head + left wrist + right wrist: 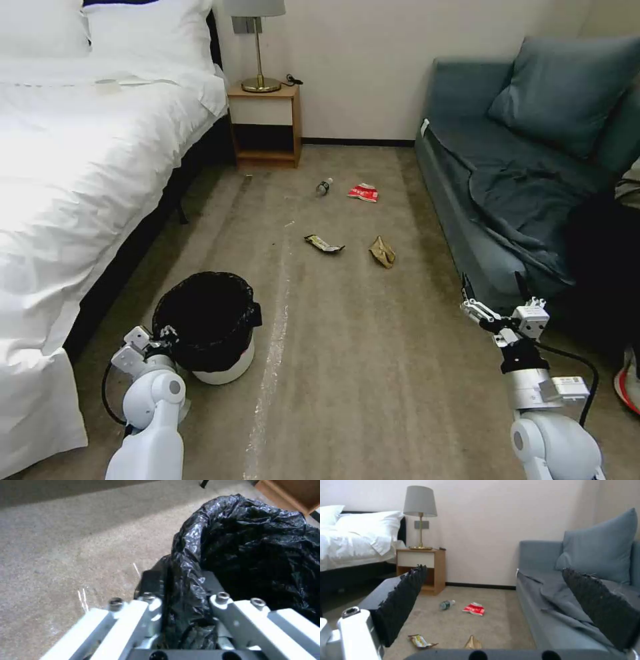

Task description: Pick up the trash bin, then pick up the garbage on the floor and place it into the trash bin.

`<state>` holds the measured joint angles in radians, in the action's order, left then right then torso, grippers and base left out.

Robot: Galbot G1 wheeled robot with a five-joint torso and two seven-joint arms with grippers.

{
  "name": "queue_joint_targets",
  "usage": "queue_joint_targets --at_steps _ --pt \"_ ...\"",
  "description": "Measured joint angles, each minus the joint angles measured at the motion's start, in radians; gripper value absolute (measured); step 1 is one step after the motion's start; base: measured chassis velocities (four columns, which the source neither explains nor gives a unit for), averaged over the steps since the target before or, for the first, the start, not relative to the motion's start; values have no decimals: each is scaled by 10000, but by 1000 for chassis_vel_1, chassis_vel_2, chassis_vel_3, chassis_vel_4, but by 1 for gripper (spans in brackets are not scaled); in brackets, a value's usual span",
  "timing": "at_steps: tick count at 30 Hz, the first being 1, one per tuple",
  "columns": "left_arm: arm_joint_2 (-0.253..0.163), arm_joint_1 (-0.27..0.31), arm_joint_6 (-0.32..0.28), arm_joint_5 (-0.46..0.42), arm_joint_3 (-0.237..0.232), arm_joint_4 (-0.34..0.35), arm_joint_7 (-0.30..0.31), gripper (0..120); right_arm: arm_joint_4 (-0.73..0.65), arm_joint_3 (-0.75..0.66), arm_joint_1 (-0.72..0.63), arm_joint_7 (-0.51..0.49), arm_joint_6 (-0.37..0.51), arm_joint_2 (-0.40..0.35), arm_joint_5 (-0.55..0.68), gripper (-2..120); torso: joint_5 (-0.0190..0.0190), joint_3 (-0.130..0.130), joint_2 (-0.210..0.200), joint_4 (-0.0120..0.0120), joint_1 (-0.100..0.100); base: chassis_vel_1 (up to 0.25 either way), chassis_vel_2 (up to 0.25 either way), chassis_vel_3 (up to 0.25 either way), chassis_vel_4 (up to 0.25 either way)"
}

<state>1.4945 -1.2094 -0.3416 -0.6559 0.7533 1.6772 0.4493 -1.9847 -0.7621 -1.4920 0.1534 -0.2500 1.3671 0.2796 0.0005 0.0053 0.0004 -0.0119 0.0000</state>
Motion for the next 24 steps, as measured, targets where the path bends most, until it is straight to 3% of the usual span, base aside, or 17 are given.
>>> queue_joint_targets --at_steps 1,4,13,19,24 --pt "3 -14 0 5 -6 15 -4 8 1 1 3 -3 0 -1 4 100 -2 0 0 -2 0 0 0 0 0" --pt "3 -61 2 20 -11 57 -29 5 1 3 2 -7 -1 -1 9 100 -5 2 -3 -1 0 0 0 0 0" --pt "3 -194 92 152 -19 76 -147 5 -11 5 -9 -14 -10 4 11 100 -5 2 -2 -2 0 0 0 0 0" --pt "-71 -486 79 455 -77 475 -363 5 -6 2 -12 -20 -17 12 6 100 -25 8 -7 -2 1 0 0 0 0" --pt "-196 -809 -263 1465 -126 1080 -783 5 26 6 29 -52 -28 16 -1 100 -29 9 -10 -10 3 0 0 0 0"
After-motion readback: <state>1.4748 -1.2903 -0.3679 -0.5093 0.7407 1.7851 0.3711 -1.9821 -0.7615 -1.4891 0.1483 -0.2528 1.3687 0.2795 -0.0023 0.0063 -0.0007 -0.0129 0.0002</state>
